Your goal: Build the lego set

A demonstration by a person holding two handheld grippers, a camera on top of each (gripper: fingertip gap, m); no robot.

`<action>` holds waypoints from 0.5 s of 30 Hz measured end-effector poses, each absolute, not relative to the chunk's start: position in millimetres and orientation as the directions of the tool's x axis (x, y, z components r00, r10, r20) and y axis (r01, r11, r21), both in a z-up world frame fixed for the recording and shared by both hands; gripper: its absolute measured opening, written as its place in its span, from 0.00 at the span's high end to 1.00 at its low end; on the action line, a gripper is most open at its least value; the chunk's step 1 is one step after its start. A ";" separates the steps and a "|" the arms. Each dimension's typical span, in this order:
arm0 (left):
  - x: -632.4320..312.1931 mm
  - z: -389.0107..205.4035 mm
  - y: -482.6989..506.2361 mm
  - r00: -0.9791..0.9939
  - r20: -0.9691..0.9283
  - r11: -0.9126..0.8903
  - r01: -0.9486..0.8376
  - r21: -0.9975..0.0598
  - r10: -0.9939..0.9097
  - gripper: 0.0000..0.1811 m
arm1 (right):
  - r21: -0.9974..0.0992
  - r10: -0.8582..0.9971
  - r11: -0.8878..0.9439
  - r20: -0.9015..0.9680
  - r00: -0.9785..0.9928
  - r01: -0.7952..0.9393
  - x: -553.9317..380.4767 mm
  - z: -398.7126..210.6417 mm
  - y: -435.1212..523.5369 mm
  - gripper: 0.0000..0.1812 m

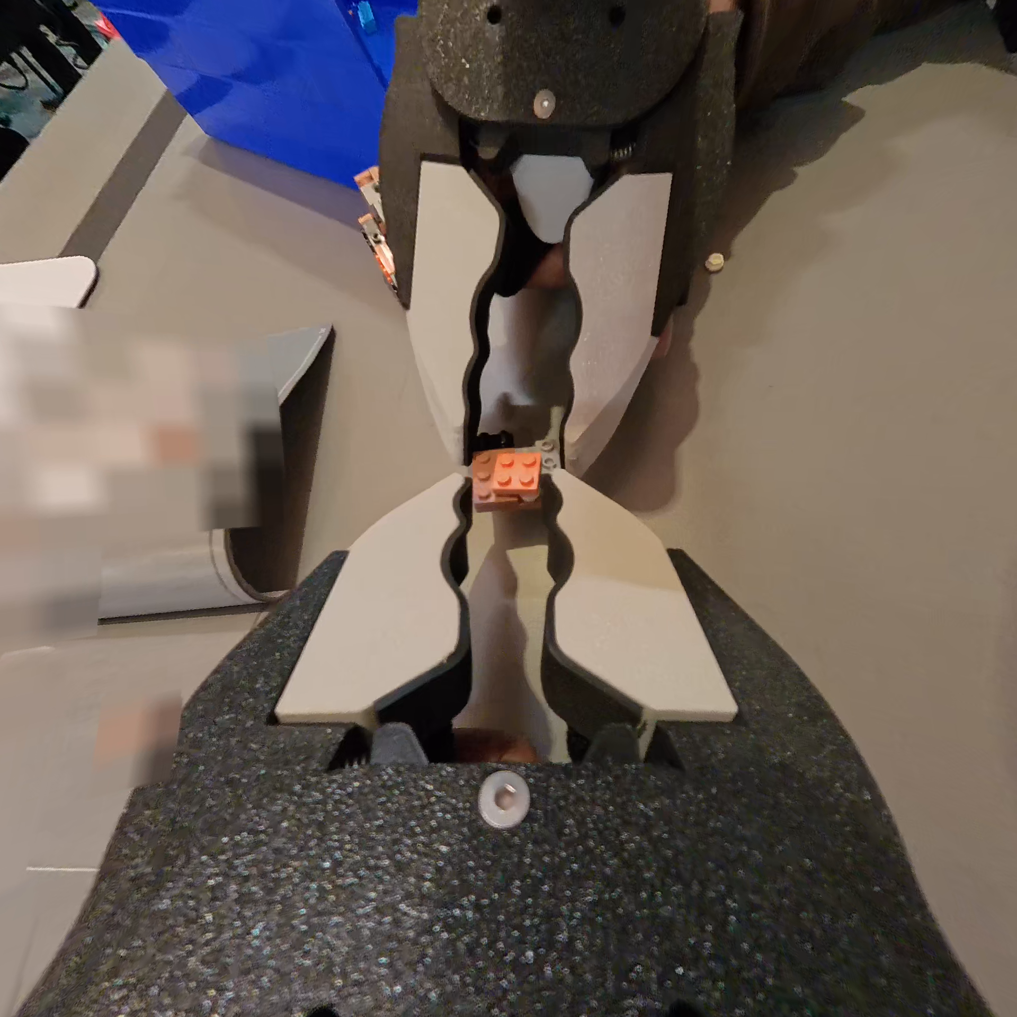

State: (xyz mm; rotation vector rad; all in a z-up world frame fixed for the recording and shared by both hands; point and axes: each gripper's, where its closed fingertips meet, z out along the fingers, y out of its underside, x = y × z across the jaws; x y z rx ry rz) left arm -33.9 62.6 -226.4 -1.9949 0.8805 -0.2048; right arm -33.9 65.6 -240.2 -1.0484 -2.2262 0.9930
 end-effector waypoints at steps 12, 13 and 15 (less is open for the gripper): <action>-37.3 -221.2 65.4 0.332 -0.785 0.042 -0.910 -0.413 -0.523 0.74 | -0.746 0.774 0.445 0.042 -0.632 0.496 -24.0 -232.0 70.3 0.80; -40.8 -222.9 67.9 0.303 -0.808 0.033 -0.929 -0.369 -0.505 0.73 | -0.743 0.773 0.449 0.043 -0.633 0.496 -23.4 -231.1 70.2 0.80; -43.5 -224.5 70.5 0.250 -0.840 0.037 -0.952 -0.305 -0.481 0.72 | -0.739 0.767 0.455 0.040 -0.641 0.498 -21.7 -230.0 68.9 0.80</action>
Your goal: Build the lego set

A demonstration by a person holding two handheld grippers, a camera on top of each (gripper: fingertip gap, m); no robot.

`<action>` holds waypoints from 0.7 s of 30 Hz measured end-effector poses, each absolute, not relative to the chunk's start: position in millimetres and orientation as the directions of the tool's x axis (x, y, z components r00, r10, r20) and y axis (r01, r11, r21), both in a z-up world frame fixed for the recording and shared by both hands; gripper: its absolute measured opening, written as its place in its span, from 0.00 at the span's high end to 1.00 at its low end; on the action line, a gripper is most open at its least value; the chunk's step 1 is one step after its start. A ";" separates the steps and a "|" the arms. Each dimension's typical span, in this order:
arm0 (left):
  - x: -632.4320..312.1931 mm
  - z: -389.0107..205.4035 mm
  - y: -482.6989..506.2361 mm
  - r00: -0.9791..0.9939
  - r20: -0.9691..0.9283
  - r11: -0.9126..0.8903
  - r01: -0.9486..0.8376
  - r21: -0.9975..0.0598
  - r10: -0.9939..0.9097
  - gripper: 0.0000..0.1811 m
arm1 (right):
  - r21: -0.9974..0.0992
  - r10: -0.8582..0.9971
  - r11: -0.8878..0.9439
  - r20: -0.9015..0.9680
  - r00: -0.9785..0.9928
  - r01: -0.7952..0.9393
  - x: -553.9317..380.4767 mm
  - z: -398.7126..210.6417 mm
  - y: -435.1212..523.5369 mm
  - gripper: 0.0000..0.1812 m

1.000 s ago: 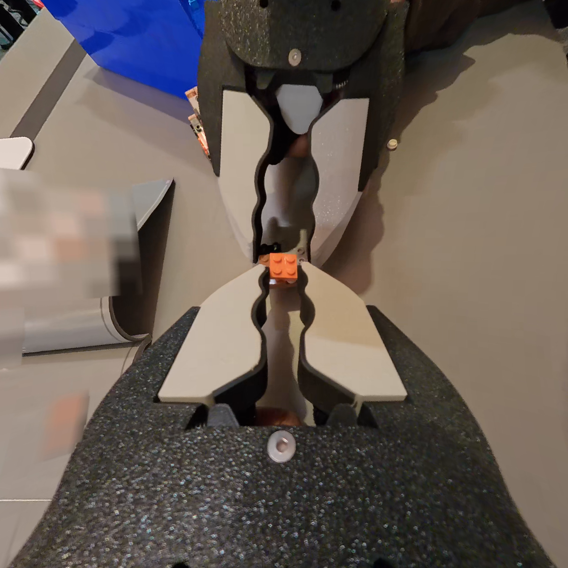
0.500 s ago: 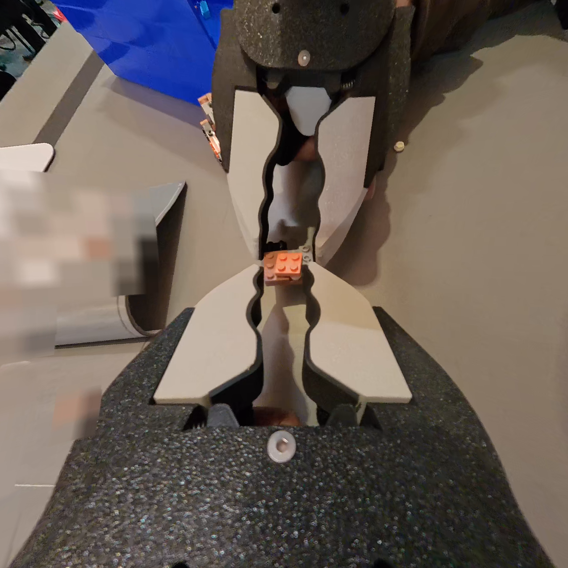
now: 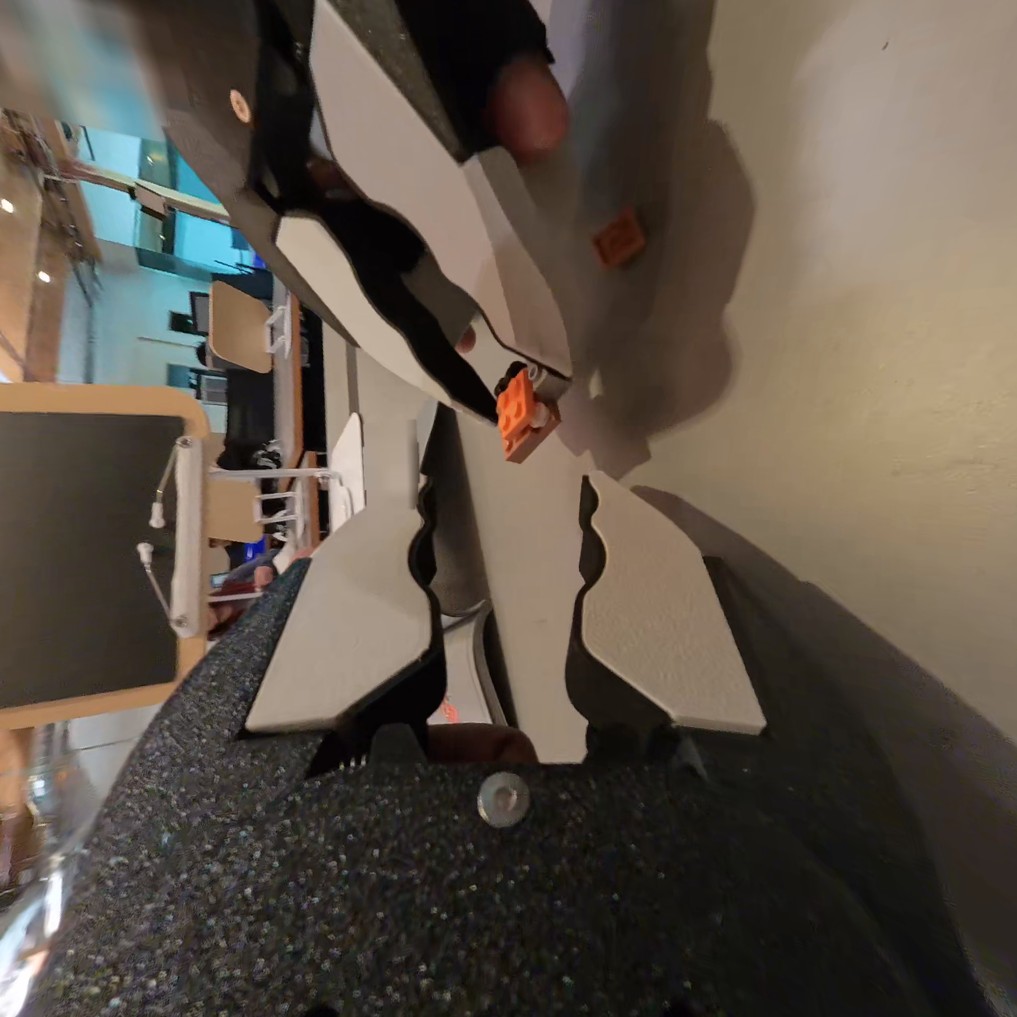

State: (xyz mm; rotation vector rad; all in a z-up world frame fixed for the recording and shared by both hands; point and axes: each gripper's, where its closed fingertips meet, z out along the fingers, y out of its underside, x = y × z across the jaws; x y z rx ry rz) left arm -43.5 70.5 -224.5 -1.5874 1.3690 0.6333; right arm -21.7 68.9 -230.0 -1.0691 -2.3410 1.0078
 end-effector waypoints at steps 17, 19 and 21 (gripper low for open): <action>-16.2 -211.2 75.4 0.010 -0.950 0.198 -0.977 -0.075 -0.311 0.88 | -0.750 0.747 0.473 0.062 -0.662 0.464 -17.5 -210.2 65.2 0.81; -18.3 -207.2 76.6 0.008 -0.959 0.191 -0.979 -0.065 -0.285 0.89 | -0.758 0.755 0.465 0.069 -0.652 0.458 -19.1 -206.8 66.6 0.81; -19.9 -203.3 78.1 0.001 -0.967 0.182 -0.982 -0.050 -0.256 0.90 | -0.766 0.761 0.457 0.074 -0.644 0.452 -20.3 -203.7 68.2 0.81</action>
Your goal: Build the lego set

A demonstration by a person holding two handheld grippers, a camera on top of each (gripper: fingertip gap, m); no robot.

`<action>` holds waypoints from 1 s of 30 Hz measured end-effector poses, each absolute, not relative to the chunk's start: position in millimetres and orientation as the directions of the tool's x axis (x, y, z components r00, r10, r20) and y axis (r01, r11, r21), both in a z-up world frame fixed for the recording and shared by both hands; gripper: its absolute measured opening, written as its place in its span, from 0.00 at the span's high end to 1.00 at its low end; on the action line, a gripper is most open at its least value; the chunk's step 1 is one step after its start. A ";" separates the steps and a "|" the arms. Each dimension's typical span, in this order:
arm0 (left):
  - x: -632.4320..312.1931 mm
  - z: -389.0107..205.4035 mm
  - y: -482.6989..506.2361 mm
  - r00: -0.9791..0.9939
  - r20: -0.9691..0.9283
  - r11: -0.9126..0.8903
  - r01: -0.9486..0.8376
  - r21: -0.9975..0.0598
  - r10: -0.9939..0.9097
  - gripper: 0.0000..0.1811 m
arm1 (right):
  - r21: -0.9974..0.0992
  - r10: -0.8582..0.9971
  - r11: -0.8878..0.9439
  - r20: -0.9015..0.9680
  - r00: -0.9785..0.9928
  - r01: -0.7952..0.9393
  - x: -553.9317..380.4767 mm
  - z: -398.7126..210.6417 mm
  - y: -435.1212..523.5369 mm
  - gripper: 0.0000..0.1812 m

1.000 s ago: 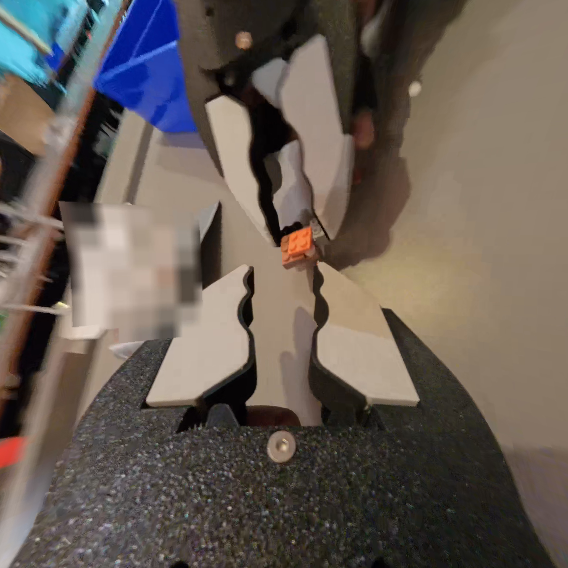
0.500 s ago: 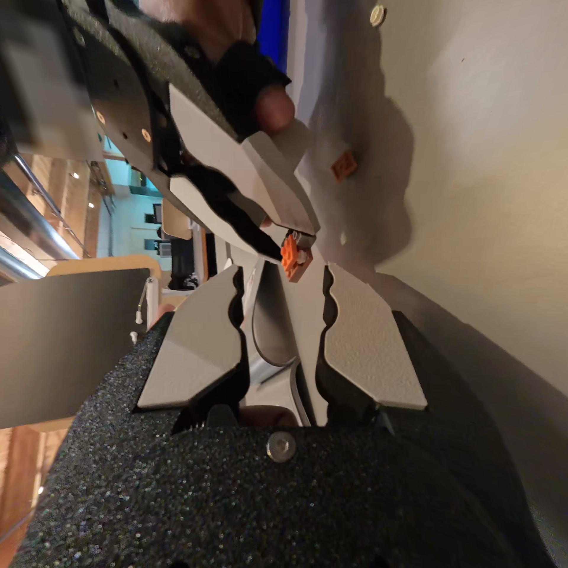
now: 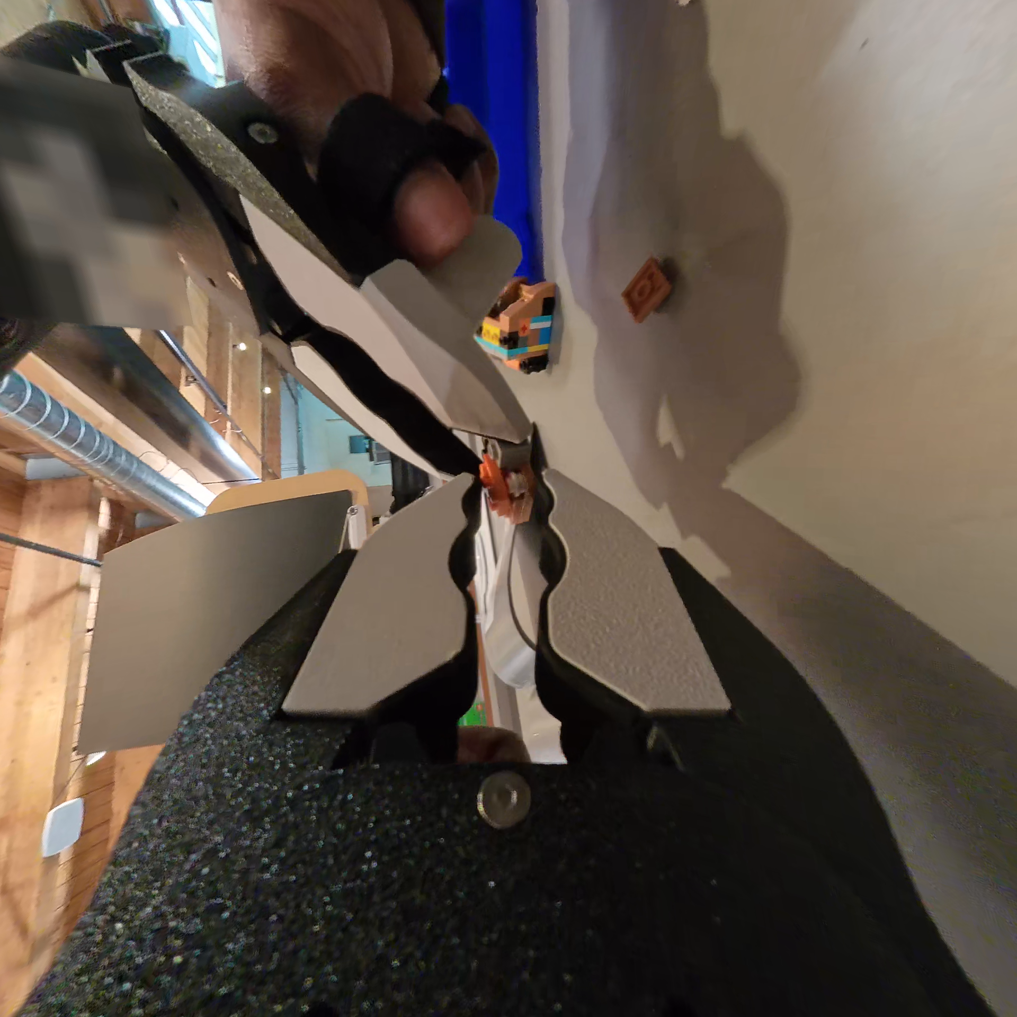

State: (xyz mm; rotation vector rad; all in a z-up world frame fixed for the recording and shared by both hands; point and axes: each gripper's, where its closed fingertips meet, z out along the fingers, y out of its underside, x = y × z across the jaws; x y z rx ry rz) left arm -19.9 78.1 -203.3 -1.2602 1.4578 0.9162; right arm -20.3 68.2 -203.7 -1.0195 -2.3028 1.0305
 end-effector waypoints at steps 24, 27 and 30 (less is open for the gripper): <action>-22.5 -186.5 84.2 0.009 -0.991 0.141 -0.990 -0.028 -0.136 0.92 | -0.825 0.776 0.407 0.087 -0.625 0.391 -25.9 -189.1 66.8 0.81; -24.0 -181.6 84.1 0.078 -0.987 0.141 -0.985 -0.098 -0.137 0.92 | -0.840 0.762 0.429 0.138 -0.632 0.333 -26.4 -182.4 66.6 0.82; -25.1 -174.5 83.0 0.161 -0.978 0.147 -0.973 -0.180 -0.136 0.92 | -0.848 0.747 0.451 0.188 -0.637 0.278 -25.8 -175.6 67.5 0.81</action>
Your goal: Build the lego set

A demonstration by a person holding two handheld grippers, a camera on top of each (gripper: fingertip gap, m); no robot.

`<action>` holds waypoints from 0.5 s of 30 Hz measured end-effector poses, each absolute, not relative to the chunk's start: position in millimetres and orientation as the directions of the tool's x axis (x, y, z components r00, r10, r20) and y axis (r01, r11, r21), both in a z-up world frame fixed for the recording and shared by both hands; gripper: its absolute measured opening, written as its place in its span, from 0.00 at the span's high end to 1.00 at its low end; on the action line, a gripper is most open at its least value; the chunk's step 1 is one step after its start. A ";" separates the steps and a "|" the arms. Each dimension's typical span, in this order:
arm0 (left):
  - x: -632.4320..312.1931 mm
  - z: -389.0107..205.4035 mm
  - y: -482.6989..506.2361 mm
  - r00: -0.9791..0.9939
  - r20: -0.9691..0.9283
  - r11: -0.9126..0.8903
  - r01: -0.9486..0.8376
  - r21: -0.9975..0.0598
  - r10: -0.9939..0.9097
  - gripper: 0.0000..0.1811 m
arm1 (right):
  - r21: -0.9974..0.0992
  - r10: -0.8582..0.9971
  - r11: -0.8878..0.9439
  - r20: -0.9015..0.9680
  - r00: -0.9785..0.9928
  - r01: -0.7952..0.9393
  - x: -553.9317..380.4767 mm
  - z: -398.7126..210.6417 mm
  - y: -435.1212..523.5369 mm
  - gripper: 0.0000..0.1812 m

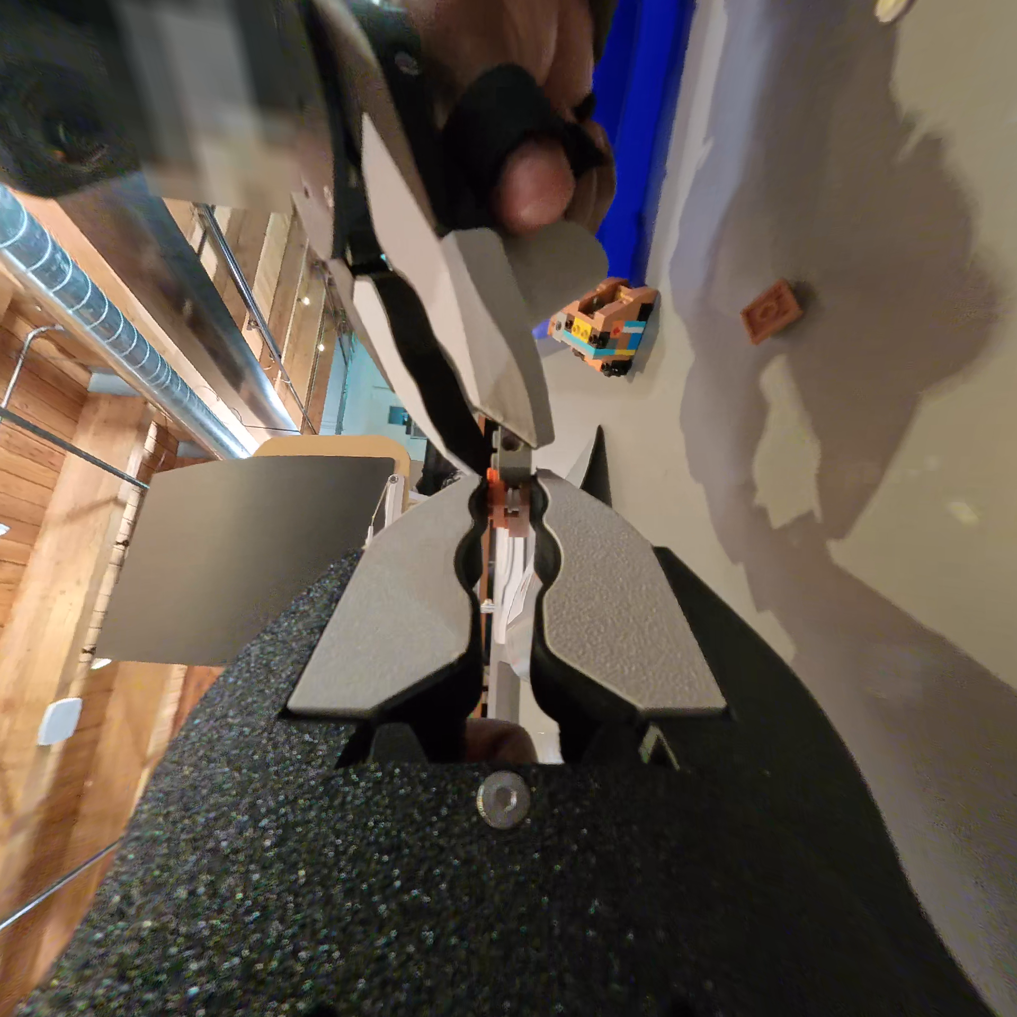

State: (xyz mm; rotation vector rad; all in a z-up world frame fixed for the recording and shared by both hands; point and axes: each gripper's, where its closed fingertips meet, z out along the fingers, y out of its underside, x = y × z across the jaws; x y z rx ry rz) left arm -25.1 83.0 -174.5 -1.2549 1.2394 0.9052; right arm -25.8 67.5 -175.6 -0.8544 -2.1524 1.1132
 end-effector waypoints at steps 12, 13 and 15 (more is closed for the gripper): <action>-25.9 -143.8 74.8 0.446 -0.887 0.230 -0.856 -0.462 -0.119 0.92 | -0.837 0.692 0.542 0.388 -0.608 0.083 -25.4 -156.0 68.1 0.80; -24.8 -142.0 73.9 0.465 -0.876 0.241 -0.842 -0.482 -0.125 0.92 | -0.837 0.692 0.542 0.392 -0.606 0.078 -25.7 -155.6 67.0 0.80; -22.5 -139.3 72.8 0.491 -0.861 0.256 -0.823 -0.508 -0.131 0.92 | -0.834 0.694 0.546 0.403 -0.597 0.071 -26.7 -155.4 66.0 0.81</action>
